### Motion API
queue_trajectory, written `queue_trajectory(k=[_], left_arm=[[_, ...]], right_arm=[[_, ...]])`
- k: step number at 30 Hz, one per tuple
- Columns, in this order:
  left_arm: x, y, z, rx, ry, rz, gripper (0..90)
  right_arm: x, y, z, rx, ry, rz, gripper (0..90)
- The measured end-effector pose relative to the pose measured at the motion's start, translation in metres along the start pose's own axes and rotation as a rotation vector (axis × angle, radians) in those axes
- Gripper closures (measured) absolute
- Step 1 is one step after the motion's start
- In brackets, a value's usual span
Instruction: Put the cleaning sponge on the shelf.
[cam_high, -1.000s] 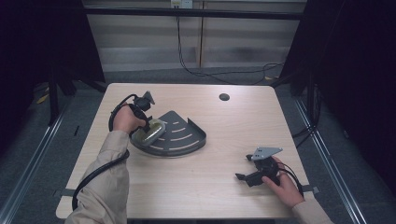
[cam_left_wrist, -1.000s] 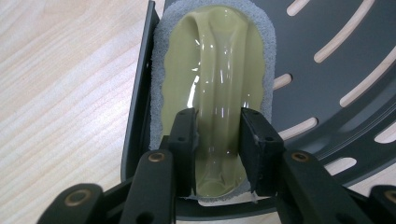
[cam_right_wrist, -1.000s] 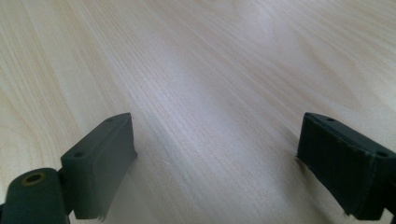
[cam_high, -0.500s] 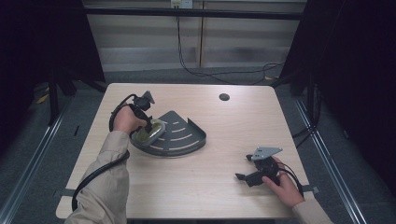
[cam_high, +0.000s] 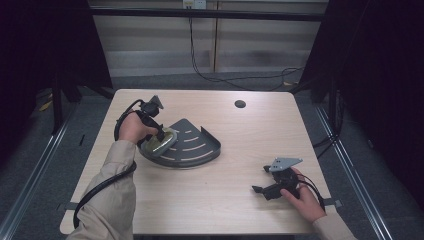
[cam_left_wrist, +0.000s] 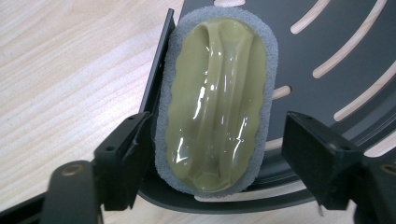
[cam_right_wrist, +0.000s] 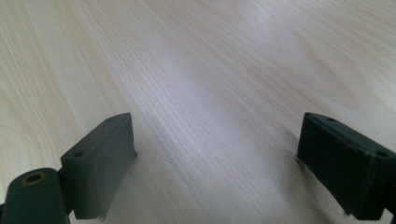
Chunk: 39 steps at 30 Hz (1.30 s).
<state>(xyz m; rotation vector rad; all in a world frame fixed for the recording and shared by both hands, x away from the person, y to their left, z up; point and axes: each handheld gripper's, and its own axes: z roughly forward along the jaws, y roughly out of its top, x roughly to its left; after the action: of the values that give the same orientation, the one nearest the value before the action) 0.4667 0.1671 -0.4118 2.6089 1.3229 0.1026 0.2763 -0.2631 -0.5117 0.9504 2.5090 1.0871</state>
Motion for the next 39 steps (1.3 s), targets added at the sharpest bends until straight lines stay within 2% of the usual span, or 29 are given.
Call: queue_trajectory(k=[8, 21, 24, 33, 39], left_arm=[[-0.001, -0.003, -0.003, -0.016, -0.013, -0.016, 21.2], [-0.005, -0.008, -0.007, -0.032, -0.043, -0.005, 21.0], [-0.006, -0.011, -0.010, -0.044, -0.045, -0.017, 21.0], [-0.004, -0.025, -0.021, -0.065, -0.055, -0.005, 21.0], [0.001, -0.037, -0.027, -0.072, -0.063, -0.016, 21.0]], right_arm=[[0.000, 0.000, 0.000, 0.000, 0.000, 0.000, 10.6], [0.000, 0.000, 0.000, -0.001, 0.000, -0.002, 10.6], [0.000, 0.000, 0.000, 0.000, 0.000, -0.002, 10.6], [0.000, 0.000, 0.000, 0.000, 0.000, -0.002, 10.6], [0.000, 0.000, 0.000, 0.000, 0.000, -0.001, 10.6]])
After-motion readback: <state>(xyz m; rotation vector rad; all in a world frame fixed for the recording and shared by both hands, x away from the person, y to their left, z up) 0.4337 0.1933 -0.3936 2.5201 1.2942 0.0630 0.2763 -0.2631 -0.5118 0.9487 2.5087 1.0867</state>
